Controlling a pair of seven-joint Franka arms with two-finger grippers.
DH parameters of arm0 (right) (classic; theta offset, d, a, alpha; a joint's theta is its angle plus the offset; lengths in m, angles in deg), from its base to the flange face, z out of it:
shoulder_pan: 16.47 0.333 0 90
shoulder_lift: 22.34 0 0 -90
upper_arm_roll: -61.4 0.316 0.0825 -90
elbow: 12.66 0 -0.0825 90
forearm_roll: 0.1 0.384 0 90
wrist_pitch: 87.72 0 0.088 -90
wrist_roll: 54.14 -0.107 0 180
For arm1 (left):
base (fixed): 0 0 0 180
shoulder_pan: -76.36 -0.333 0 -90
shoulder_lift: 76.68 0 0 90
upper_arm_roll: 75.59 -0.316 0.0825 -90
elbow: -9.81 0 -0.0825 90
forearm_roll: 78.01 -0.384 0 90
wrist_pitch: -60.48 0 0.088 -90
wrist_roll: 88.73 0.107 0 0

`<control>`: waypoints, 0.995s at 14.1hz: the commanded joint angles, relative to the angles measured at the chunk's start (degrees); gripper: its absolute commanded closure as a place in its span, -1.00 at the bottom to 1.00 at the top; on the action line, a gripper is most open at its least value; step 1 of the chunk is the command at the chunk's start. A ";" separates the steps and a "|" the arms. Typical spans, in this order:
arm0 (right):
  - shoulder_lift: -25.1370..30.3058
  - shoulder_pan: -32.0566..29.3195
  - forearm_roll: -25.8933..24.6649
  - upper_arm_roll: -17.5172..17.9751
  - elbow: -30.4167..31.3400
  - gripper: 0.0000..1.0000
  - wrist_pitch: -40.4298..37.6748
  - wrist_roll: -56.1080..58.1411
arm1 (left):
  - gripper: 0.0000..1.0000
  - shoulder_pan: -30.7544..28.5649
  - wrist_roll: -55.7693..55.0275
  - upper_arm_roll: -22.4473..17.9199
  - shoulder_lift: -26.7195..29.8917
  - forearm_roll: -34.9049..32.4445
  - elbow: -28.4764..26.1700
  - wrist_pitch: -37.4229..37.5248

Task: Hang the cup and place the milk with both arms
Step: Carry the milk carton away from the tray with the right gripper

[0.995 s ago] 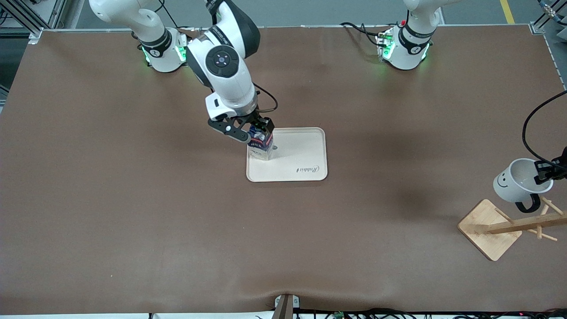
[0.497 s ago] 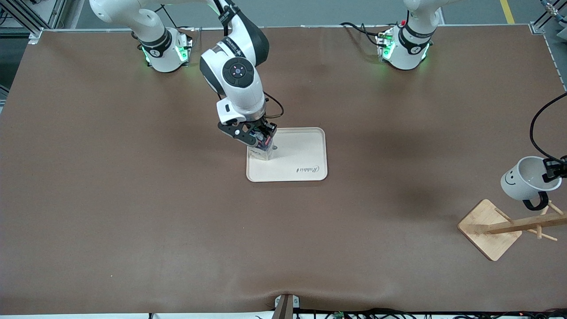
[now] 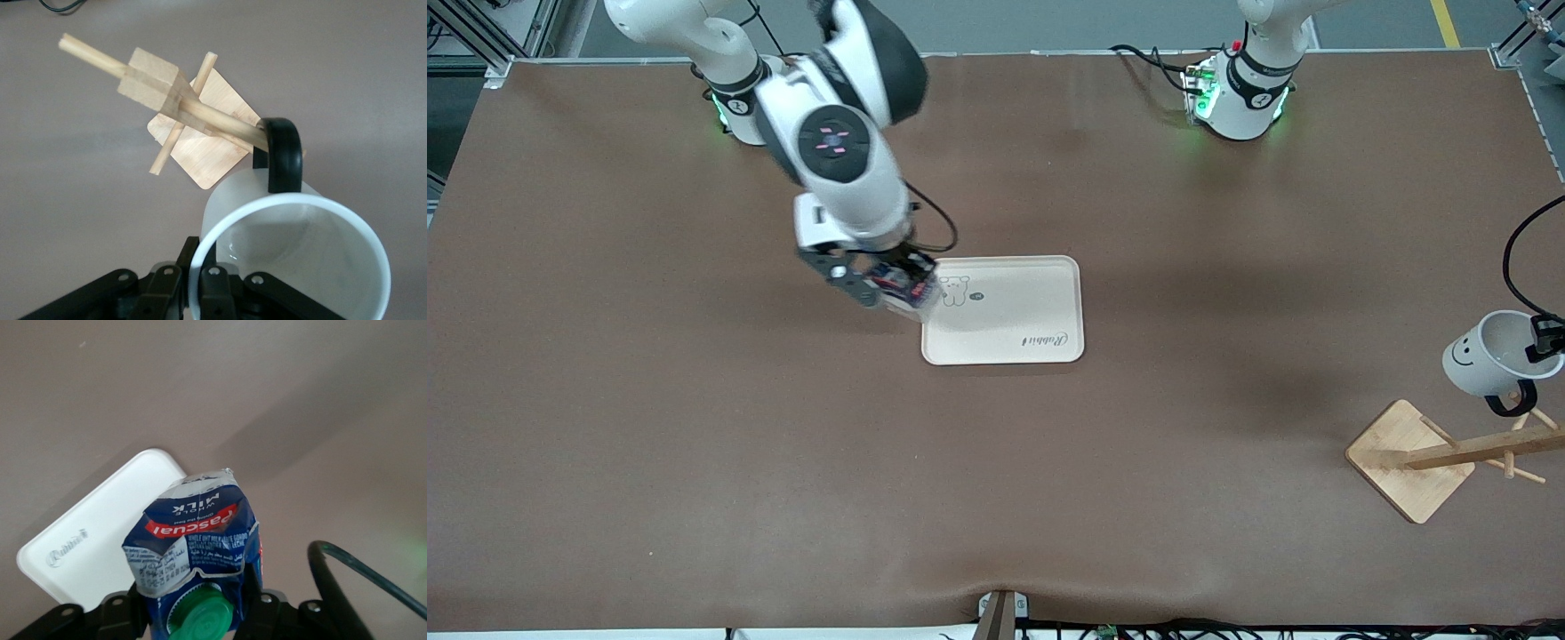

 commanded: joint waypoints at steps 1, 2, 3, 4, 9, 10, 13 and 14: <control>2.08 -8.81 0.19 0.51 -1.35 1.00 -7.58 14.49 | 1.00 -1.04 1.90 0.42 -1.53 1.64 1.96 0.62; 3.05 -12.76 0.02 0.42 -1.18 1.00 -8.74 18.99 | 1.00 -0.86 1.38 0.51 -1.53 1.73 2.05 0.62; 3.93 -16.63 -0.33 0.34 -0.22 1.00 -9.45 21.82 | 0.68 -0.69 1.20 0.51 -1.53 1.73 2.31 0.62; 4.55 -21.36 -0.95 0.33 1.10 1.00 -9.45 27.59 | -0.31 -0.69 1.28 0.51 -1.62 1.73 3.27 0.71; 5.16 -40.90 -1.30 0.33 9.87 1.00 -3.76 58.81 | -1.00 -0.07 0.93 1.30 -0.92 1.73 3.98 2.37; 6.21 -41.97 -2.70 0.33 13.03 1.00 -0.78 61.03 | -1.00 0.01 0.85 1.48 -0.83 1.73 3.98 2.90; 12.18 -42.07 -5.35 0.33 25.94 1.00 12.21 61.75 | -1.00 0.36 -4.05 3.32 0.13 1.38 4.07 5.62; 13.50 -42.07 -5.35 0.33 29.81 1.00 16.17 61.84 | -1.00 0.54 -6.77 4.46 0.75 0.94 4.07 7.20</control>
